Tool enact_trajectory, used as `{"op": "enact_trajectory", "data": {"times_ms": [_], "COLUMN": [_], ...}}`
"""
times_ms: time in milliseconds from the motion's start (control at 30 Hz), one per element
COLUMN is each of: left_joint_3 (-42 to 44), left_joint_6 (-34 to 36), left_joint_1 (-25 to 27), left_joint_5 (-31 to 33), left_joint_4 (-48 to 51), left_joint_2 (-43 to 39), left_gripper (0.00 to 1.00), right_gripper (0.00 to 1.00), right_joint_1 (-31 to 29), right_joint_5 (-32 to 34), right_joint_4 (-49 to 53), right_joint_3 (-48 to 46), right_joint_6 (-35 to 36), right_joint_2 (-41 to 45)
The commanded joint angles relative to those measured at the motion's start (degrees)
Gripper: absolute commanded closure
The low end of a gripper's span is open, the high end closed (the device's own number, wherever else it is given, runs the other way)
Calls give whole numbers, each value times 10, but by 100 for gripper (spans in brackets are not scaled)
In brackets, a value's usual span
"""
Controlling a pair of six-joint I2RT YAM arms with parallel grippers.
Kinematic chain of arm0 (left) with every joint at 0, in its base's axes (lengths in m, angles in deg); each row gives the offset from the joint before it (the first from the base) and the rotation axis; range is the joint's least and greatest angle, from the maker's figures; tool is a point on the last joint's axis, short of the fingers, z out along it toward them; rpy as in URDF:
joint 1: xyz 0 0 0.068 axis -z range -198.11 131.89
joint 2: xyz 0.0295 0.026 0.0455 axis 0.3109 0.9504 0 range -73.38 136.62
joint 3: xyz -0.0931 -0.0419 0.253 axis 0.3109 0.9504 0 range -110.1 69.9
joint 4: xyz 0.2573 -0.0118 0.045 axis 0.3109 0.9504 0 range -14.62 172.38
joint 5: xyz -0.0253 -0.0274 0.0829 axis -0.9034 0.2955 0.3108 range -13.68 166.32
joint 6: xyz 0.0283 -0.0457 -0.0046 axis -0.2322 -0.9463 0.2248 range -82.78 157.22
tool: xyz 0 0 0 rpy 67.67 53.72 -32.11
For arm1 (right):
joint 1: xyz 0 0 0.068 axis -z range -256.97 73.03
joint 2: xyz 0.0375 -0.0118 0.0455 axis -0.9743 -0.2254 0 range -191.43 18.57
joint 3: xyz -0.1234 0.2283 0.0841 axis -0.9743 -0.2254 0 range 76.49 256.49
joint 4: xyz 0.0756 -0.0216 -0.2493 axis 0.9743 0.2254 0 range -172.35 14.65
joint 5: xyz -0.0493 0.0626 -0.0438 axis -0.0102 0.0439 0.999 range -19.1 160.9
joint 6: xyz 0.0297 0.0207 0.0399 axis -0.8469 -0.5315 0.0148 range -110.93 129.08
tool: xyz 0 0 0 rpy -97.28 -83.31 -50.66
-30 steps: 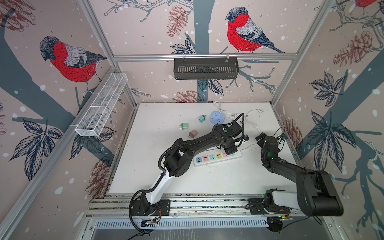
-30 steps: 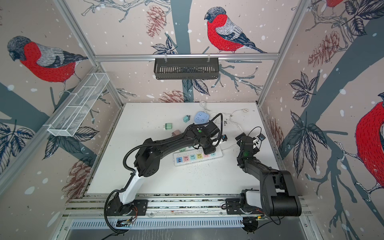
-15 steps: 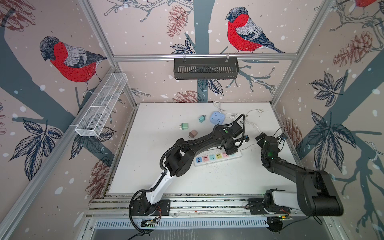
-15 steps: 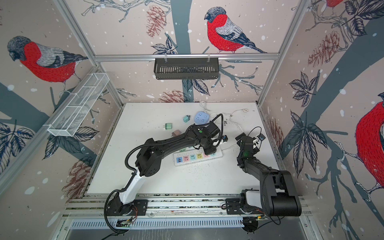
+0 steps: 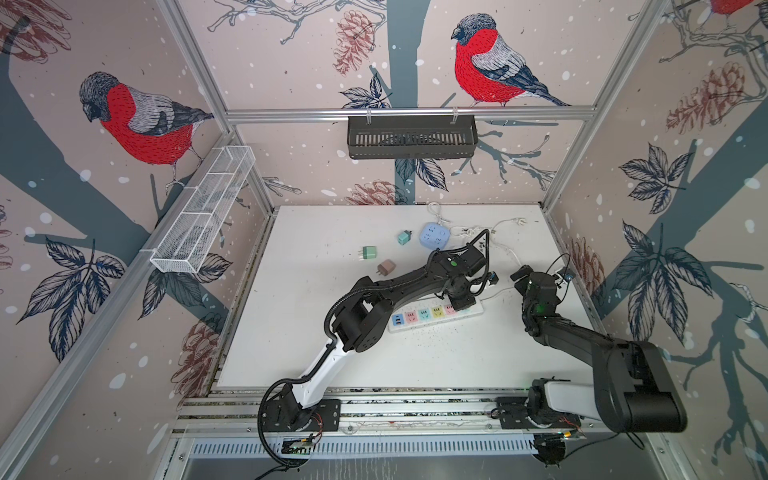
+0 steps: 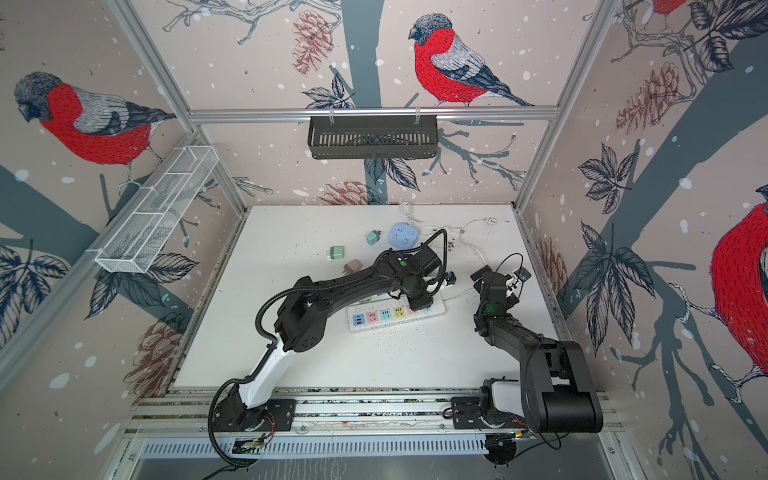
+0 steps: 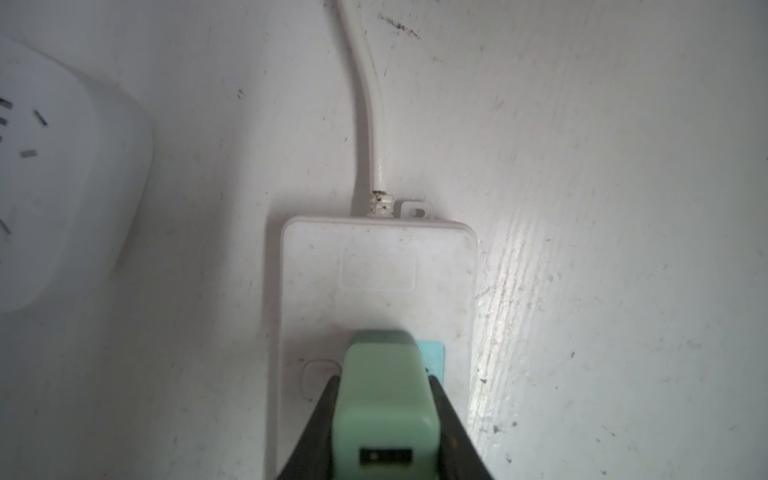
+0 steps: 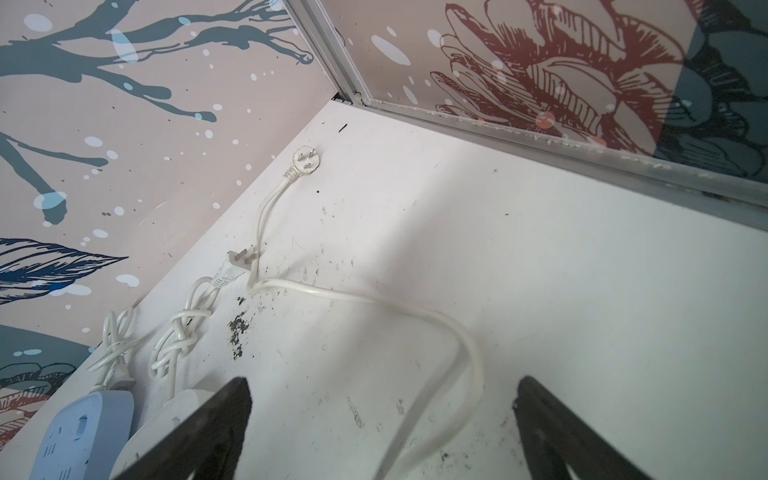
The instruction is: Insert the plug
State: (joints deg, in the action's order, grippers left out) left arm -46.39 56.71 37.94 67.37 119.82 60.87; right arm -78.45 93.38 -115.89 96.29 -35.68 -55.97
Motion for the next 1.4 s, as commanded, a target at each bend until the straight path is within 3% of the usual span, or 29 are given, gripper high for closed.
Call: {"op": "enact_trajectory", "data": {"times_ms": [0, 300, 400, 500, 533, 567, 767, 933, 1067, 1233, 1300, 1367], "left_joint_3": [2, -9, -20, -23, -24, -24, 19, 189, 398, 641, 744, 833], "left_joint_6": [8, 13, 17, 26, 29, 34, 42, -10, -74, -161, -185, -187], "left_joint_1": [-1, -5, -4, -4, -4, -4, -9, -26, -37, -34, -40, -62], "left_joint_5": [-1, -6, -5, -7, -10, -13, -19, 15, 152, 439, 456, 390], "left_joint_4": [26, 28, 25, 16, 15, 12, -40, -204, -442, -802, -940, -1039], "left_joint_2": [19, 29, 20, -3, -11, -23, -122, -274, -417, -570, -634, -679], "left_gripper": [100, 97, 66, 48, 12, 2, 2, 2, 2, 2, 2, 2], "right_gripper": [0, 0, 0, 0, 0, 0, 0, 0, 0, 0, 0, 0], "right_joint_1": [-1, -1, -2, -2, -2, -2, -3, -3, -2, -4, -4, -4], "right_joint_5": [0, -1, -2, -4, -5, -6, -9, -15, -20, -32, -41, -49], "right_joint_4": [-18, -18, -19, -19, -21, -22, -24, -39, -49, -70, -76, -74], "right_joint_3": [1, 2, 1, 1, 1, 1, 0, -7, -9, -12, -8, 3], "right_joint_6": [3, 4, 5, 7, 8, 9, 11, 17, 22, 35, 42, 48], "right_joint_2": [2, 2, 2, 2, 3, 2, 2, 5, 3, 1, -4, -16]}}
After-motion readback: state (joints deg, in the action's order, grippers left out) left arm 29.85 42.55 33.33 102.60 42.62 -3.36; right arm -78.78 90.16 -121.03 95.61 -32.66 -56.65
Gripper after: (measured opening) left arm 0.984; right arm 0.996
